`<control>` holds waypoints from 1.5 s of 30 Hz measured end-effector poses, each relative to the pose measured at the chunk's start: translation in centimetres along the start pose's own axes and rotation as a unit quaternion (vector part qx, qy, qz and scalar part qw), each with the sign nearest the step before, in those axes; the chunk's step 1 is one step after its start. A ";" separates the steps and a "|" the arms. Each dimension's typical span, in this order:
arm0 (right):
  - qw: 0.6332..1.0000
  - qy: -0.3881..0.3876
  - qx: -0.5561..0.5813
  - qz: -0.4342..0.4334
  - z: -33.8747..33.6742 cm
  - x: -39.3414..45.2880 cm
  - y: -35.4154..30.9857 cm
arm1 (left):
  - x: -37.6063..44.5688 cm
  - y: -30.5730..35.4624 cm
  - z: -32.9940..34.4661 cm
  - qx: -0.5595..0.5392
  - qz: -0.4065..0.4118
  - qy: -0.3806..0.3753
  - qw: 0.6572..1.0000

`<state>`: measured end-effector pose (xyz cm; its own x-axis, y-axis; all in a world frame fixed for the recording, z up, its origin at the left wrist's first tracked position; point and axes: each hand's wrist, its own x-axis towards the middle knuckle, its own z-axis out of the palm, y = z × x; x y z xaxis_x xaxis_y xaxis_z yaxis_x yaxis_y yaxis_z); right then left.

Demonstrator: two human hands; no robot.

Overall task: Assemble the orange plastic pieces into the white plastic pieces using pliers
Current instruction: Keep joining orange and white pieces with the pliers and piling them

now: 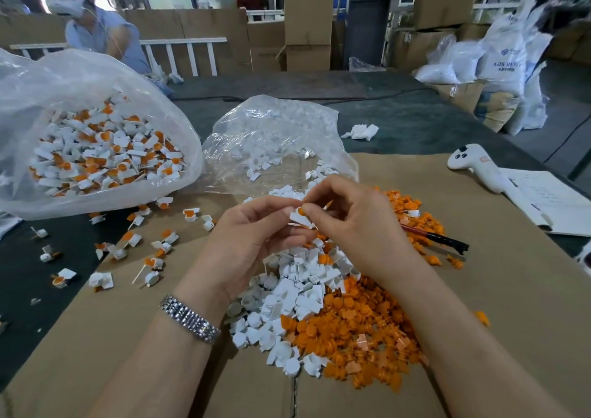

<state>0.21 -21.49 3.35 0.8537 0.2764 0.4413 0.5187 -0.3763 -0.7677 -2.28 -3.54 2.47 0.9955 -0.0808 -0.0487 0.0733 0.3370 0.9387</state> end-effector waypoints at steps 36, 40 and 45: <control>0.998 -0.037 0.055 -0.025 -1.2 -0.2 -0.6 | -0.9 0.6 -0.4 0.036 0.072 -0.047 0.996; 0.999 -0.016 0.026 -0.042 -0.8 -0.3 -0.4 | -0.9 0.7 -0.1 0.023 0.063 -0.036 0.997; 0.996 0.005 -0.038 -0.086 -0.1 -0.2 -0.3 | -0.7 0.4 0.3 0.045 0.072 0.014 0.996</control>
<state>-0.06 -21.51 3.51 0.7526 0.3341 0.5675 0.6585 -0.3903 -0.6435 -2.99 -3.61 2.93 0.9967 -0.0101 0.0810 -0.0756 0.2585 0.9630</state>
